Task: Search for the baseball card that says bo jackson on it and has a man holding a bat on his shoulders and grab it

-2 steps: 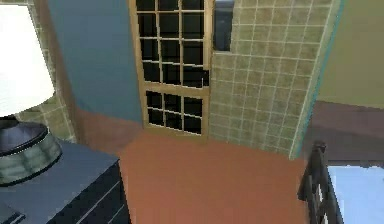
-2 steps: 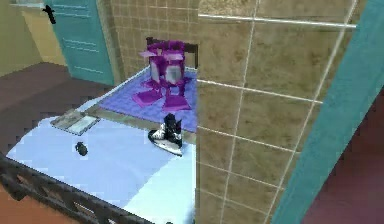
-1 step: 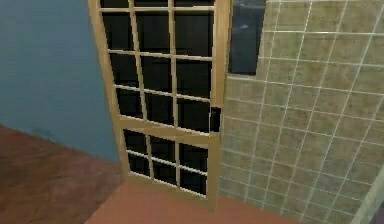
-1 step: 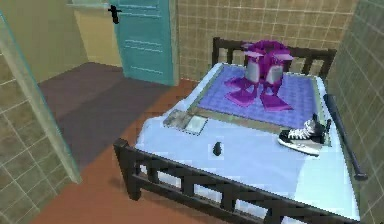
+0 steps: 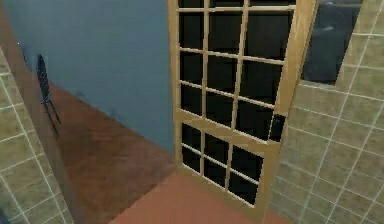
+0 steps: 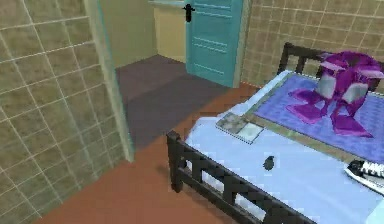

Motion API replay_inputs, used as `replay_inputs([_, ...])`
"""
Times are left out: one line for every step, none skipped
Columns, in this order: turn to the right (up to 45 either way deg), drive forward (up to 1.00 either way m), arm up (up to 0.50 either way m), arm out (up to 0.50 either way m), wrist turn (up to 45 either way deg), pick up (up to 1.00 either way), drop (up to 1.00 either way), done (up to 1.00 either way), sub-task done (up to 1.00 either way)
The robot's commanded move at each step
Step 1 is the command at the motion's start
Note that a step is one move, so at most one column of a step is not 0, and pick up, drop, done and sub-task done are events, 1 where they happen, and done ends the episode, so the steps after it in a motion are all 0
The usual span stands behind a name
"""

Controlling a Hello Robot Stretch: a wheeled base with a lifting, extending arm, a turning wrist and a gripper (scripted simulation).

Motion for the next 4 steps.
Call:
replay_inputs([0.0,0.35,0.0,0.0,0.0,0.0,0.0,0.0,0.0])
replay_inputs([-45.0,0.0,0.0,0.0,0.0,0.0,0.0,0.0,0.0])
replay_inputs([0.0,0.1,0.0,0.0,0.0,0.0,0.0,0.0,0.0])
replay_inputs([30.0,0.0,0.0,0.0,0.0,0.0,0.0,0.0,0.0])
